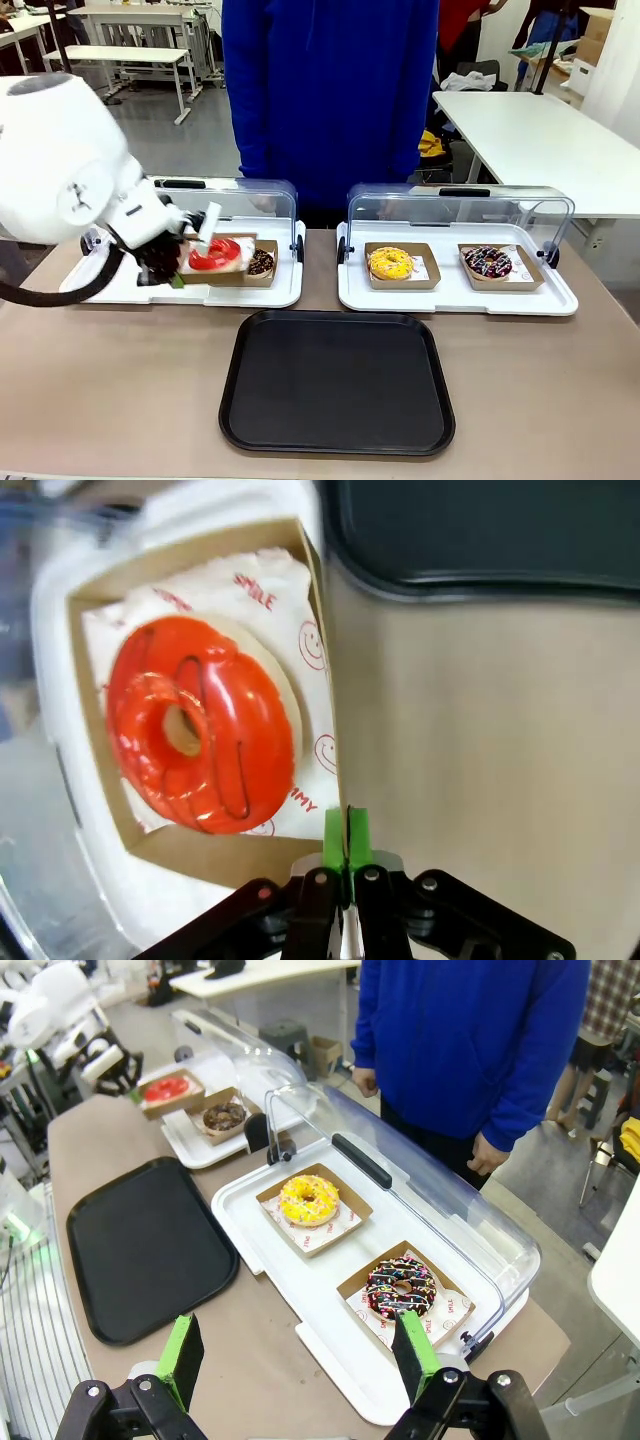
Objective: Move the first donut from the left to the tray.
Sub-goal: Pick up the Paper togo box containing the Donut indicated by the person and place it on the Handle tray.
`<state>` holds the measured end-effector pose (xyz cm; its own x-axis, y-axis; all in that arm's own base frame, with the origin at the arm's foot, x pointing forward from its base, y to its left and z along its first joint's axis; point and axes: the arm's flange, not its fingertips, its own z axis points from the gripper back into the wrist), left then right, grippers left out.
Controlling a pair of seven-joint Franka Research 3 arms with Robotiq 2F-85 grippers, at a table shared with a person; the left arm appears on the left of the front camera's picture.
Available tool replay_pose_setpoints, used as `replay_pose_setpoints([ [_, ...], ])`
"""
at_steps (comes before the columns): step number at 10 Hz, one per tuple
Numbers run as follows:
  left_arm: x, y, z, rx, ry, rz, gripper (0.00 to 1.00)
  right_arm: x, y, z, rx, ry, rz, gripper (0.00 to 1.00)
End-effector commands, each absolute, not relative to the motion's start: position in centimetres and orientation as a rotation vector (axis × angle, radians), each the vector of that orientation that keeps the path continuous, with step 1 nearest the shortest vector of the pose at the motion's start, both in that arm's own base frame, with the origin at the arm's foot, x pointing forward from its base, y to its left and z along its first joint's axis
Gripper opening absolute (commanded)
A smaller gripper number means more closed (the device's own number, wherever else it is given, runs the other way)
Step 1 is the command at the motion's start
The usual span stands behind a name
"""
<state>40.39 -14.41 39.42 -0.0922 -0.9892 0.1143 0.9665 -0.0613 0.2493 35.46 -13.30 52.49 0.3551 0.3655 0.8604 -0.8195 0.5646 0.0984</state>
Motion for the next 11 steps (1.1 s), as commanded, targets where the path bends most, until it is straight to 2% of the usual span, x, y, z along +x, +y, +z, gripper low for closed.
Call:
replay_pose_setpoints([
  [1,37.0,-17.2,39.0,0.133,-0.274,-1.661,0.02,35.8,-13.3,52.6,0.593,-0.952,0.836,1.00],
  [4,32.1,-19.6,38.7,0.209,-0.325,-1.659,0.02,35.8,-13.3,52.6,0.593,-0.952,0.836,1.00],
  [5,36.3,-20.6,39.4,0.129,-0.285,-1.702,0.02,35.8,-13.3,52.6,0.593,-0.952,0.836,1.00],
  [9,36.1,-21.1,39.6,0.129,-0.290,-1.686,0.02,35.8,-13.3,52.6,0.593,-0.952,0.836,1.00],
  [10,34.0,-23.8,39.1,0.071,-0.312,-1.668,0.02,35.8,-13.3,52.6,0.593,-0.952,0.836,1.00],
  [11,32.3,-26.1,39.2,0.093,-0.316,-1.653,0.02,35.8,-13.3,52.6,0.593,-0.952,0.836,1.00],
])
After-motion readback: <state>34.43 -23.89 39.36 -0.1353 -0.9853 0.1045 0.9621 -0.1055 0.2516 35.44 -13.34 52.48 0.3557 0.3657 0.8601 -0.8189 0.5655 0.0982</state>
